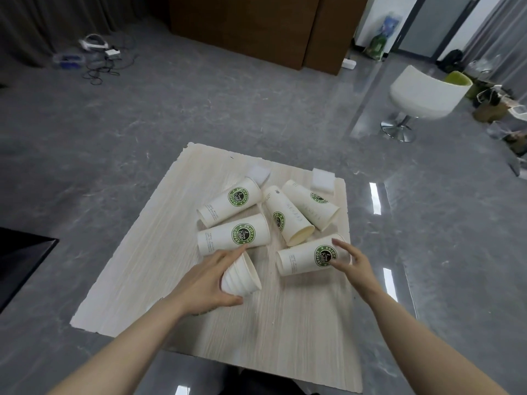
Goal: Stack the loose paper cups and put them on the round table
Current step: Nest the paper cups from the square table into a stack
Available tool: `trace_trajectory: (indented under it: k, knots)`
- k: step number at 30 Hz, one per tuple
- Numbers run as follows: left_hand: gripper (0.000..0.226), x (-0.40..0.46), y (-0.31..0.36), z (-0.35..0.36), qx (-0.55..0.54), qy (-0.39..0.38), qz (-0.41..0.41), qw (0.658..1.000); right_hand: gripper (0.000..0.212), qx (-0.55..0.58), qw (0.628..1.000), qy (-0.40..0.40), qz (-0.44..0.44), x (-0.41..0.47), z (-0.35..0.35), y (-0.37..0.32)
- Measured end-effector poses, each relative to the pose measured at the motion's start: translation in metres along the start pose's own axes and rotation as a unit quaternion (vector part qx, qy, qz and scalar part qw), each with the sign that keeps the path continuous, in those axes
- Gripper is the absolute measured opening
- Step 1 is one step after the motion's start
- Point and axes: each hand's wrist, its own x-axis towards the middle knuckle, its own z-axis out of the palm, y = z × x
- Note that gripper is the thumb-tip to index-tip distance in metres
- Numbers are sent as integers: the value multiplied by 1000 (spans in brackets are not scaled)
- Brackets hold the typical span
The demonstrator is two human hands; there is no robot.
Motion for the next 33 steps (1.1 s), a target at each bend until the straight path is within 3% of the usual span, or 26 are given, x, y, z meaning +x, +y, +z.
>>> trace_trajectory:
  k: [11,19,26,33]
  knots:
    - [104,-1,-3,-1,-17,-5,-14,1000,46,159,986,34,33,-4,-3,-5]
    - [105,1,8,-2,-21,-5,6,1000,48,232,971,41,-26,-38,-13,-19]
    - [108,-2,13,-4,-14,1,10,1000,54,279,957,-37,-74,-60,-5,-46]
    - [111,-10,10,-11,-10,19,6,1000,57,252,959,-104,-75,-72,13,-69]
